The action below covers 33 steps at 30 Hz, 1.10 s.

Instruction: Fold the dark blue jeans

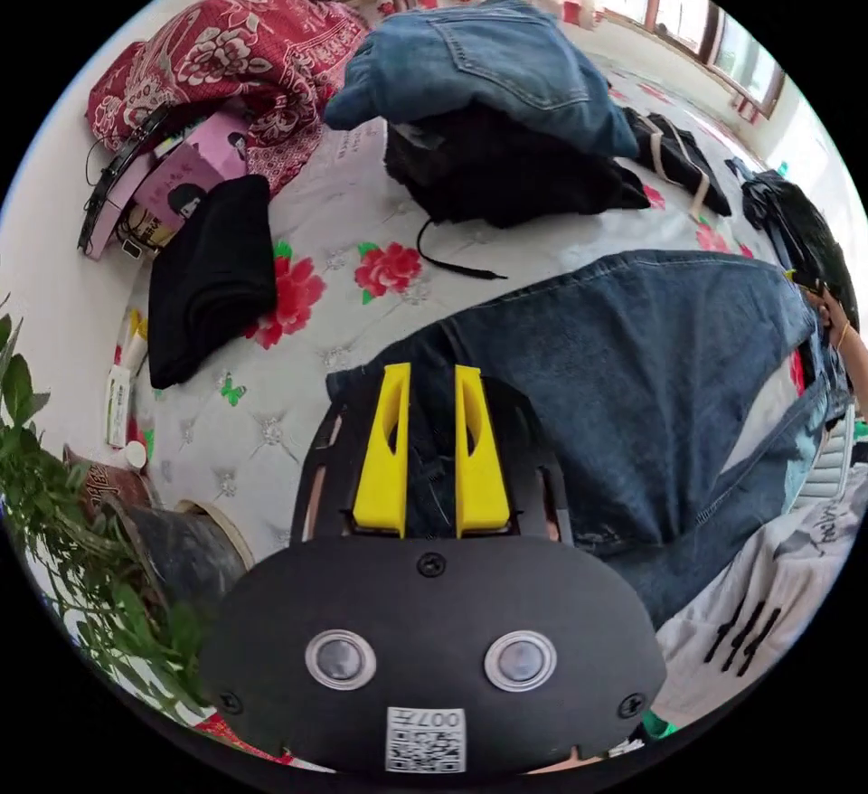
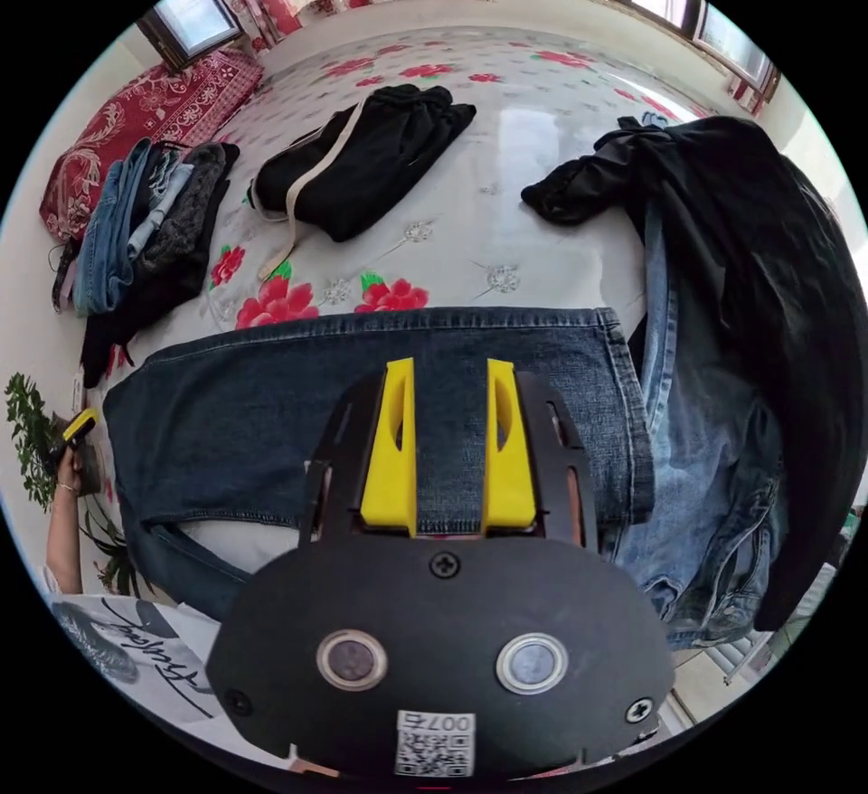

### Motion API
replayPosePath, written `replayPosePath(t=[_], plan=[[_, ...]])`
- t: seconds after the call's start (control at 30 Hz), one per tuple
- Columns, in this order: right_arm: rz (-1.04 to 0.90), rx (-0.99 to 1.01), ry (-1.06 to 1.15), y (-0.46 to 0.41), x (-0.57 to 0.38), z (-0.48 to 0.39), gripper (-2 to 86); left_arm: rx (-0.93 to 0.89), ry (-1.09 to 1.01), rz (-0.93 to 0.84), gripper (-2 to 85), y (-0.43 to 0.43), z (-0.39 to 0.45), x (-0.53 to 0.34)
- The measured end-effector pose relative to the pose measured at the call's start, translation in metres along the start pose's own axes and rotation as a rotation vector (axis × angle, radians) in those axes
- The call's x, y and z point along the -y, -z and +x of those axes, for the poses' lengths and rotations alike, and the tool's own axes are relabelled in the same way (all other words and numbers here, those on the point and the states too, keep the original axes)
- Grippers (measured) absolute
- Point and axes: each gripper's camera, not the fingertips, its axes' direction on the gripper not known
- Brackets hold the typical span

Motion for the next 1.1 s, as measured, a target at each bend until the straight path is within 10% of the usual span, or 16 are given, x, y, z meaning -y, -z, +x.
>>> replayPosePath(t=[0.43,0.9,1.1], plan=[[-0.050,-0.086,-0.151,-0.022,0.044,0.038,2.9,-0.081,0.152,-0.230,0.9,-0.045,-0.046,0.054],[0.686,0.308,-0.022,0.308,-0.110,0.059,-0.2,-0.204,0.235,0.483,-0.6,0.273,-0.053,-0.141],[0.647,0.208,-0.163,0.335,-0.289,0.105,0.3,-0.210,0.280,0.421,0.0,0.299,-0.028,-0.289]])
